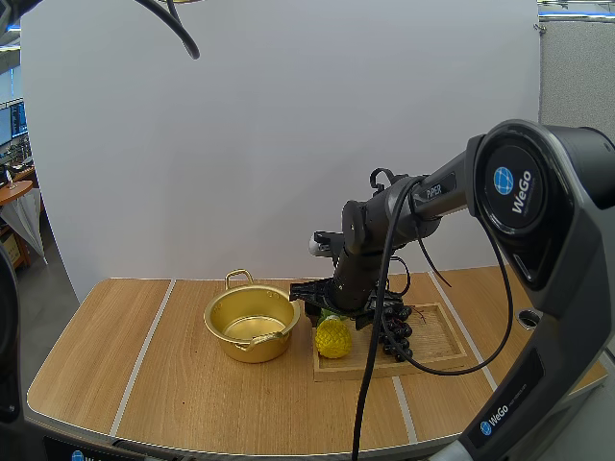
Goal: Open the pot, put the pineapple inside, and close it
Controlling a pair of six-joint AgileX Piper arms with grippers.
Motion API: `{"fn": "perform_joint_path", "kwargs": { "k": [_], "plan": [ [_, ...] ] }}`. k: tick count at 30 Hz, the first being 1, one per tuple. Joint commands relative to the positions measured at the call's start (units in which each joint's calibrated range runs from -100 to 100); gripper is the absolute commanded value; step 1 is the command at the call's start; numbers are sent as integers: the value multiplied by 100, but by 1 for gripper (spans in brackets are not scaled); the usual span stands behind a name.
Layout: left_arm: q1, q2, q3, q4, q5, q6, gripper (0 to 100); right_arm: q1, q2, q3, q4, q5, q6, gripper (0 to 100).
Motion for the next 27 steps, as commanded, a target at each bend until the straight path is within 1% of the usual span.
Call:
{"fn": "perform_joint_path", "kwargs": {
  "k": [1, 9, 17, 18, 20, 22, 23, 24, 27],
  "plan": [
    [-20, -30, -35, 11, -198, -22, 0, 5, 129, -57, -45, -135, -2, 100],
    [-20, -30, -35, 11, -198, -22, 0, 5, 506, -57, -45, -220, -2, 100],
    [-20, -30, -35, 11, -198, -22, 0, 5, 560, -57, -45, -218, -2, 100],
    [-20, -30, -35, 11, -198, -22, 0, 5, 560, -57, -35, -192, -2, 91],
    [-20, -30, -35, 11, -198, -22, 0, 5, 544, -57, -38, -181, -2, 58],
    [-20, -30, -35, 11, -198, -22, 0, 5, 503, -57, -38, -127, -2, 22],
    [-20, -30, -35, 11, -198, -22, 0, 5, 476, -57, -38, -127, -2, 8],
    [-20, -30, -35, 11, -198, -22, 0, 5, 446, -57, -38, -127, -2, 0],
    [-20, -30, -35, 11, -198, -22, 0, 5, 334, -73, -62, -108, -2, 0]
  ]
}}
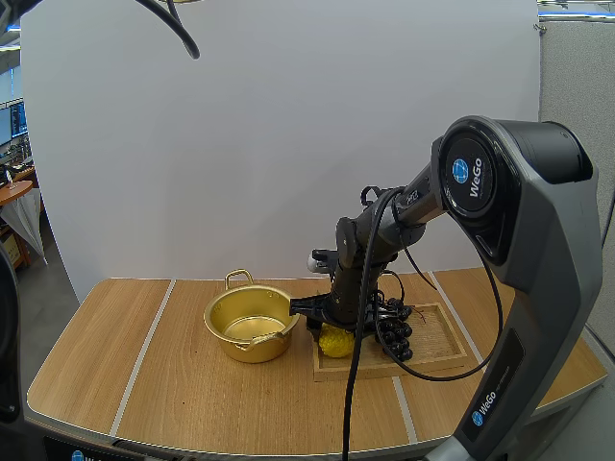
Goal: Open the pot, put the pineapple inside, and close it
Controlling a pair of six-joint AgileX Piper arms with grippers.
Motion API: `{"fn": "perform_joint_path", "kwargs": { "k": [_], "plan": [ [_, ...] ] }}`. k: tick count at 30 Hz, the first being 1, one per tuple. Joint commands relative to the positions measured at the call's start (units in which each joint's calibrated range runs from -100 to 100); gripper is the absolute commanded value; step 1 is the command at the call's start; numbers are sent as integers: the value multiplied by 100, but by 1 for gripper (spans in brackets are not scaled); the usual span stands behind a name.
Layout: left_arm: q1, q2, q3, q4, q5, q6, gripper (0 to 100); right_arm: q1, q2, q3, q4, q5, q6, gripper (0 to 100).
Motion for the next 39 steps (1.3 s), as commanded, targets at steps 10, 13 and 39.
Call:
{"fn": "perform_joint_path", "kwargs": {
  "k": [10, 13, 39],
  "plan": [
    [-20, -30, -35, 8, -198, -22, 0, 154, -729, -696, -17, 746, -164, 0],
    [-20, -30, -35, 8, -198, -22, 0, 344, -849, -936, -128, 932, -164, 0],
    [-20, -30, -35, 8, -198, -22, 0, 1250, 810, -2203, -290, 1440, -399, 0]
  ]
}}
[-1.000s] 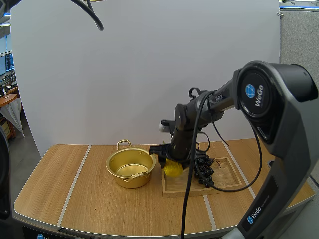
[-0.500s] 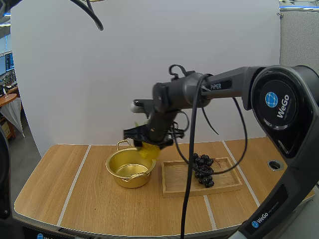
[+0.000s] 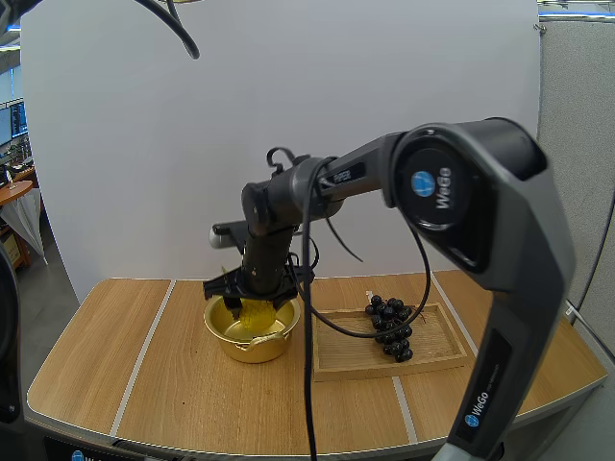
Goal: Open the pot, put the pineapple inside, and close it
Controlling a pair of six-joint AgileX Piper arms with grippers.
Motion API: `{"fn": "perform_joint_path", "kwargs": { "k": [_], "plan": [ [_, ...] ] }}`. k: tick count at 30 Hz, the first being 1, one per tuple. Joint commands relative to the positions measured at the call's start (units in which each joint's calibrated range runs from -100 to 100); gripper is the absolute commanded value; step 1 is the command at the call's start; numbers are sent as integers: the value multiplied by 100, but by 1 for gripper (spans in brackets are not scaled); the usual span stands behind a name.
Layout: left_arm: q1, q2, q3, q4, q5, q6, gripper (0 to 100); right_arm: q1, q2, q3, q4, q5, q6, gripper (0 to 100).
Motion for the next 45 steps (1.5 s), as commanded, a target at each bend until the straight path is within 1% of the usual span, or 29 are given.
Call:
{"fn": "perform_joint_path", "kwargs": {
  "k": [1, 9, 12, 14, 15, 16, 18, 20, 21, 22, 30, 34, 39, 45],
  "plan": [
    [-20, -30, -35, 8, -184, -22, 0, 5, 93, -67, -42, 55, -48, 0],
    [-20, -30, -35, 8, -184, -22, 0, 5, 218, -67, -17, 107, -84, 0],
    [-20, -30, -35, 8, -184, -22, 0, 5, 218, -67, 213, 122, -311, 0],
    [-20, -30, -35, 8, -184, -22, 0, 5, 218, -67, 327, 122, -350, 0],
    [-20, -30, -35, 8, -184, -22, 0, 5, 218, -67, 352, 122, -350, 6],
    [-20, -30, -35, 8, -184, -22, 0, 5, 218, -67, 353, 122, -350, 19],
    [-20, -30, -35, 8, -184, -22, 0, 5, 218, -67, 326, 141, -362, 41],
    [-20, -30, -35, 8, -184, -22, 0, 5, 218, -67, 223, 159, -336, 74],
    [-20, -30, -35, 8, -184, -22, 0, 5, 218, -67, 187, 177, -323, 93],
    [-20, -30, -35, 8, -184, -22, 0, 5, 218, -67, 161, 200, -301, 100],
    [-20, -30, -35, 8, -184, -22, 0, 5, 201, -67, 132, 377, -301, 100],
    [-20, -30, -35, 8, -184, -22, 0, 5, -89, -67, 122, 459, -301, 100],
    [-20, -30, -35, 8, -184, -22, 0, 5, -932, -67, 42, 583, -301, 100],
    [-20, -30, -35, 8, -184, -22, 0, 5, -2006, -36, -49, 1047, -301, 100]
  ]
}}
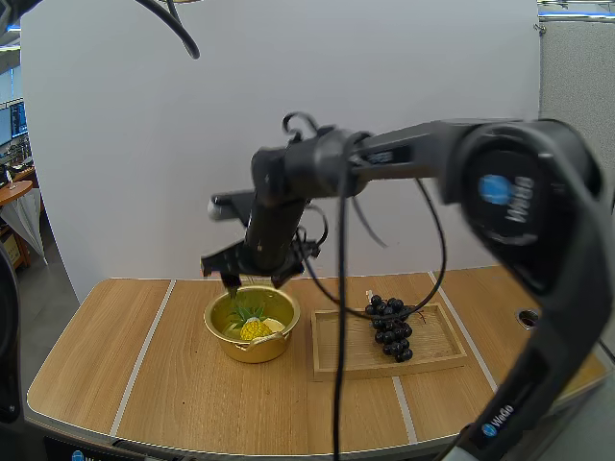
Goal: Open the pot, put the pineapple inside, and close it
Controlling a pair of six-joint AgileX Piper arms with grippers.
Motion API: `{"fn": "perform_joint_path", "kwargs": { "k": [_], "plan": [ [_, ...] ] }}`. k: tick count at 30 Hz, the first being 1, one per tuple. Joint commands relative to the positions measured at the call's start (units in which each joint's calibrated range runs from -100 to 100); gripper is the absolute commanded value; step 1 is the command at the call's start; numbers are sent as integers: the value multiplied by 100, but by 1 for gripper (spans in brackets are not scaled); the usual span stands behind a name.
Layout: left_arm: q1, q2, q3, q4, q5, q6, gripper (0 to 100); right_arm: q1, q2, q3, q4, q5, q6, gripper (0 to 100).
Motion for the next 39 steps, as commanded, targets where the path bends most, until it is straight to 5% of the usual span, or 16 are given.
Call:
{"fn": "perform_joint_path", "kwargs": {
  "k": [1, 7, 13, 23, 39],
  "plan": [
    [-20, -30, -35, 8, -184, -22, 0, 0, -622, 58, -92, 284, -4, 100],
    [-20, -30, -35, 8, -184, -22, 0, 0, -1817, 444, -112, 547, -4, 100],
    [-20, -30, -35, 8, -184, -22, 0, 0, -2806, 596, -112, 1149, -4, 0],
    [-20, -30, -35, 8, -184, -22, 0, 0, -3982, 639, -200, 2116, -4, 0],
    [-20, -30, -35, 8, -184, -22, 0, 0, -4590, 639, -200, 2136, -4, 0]
  ]
}}
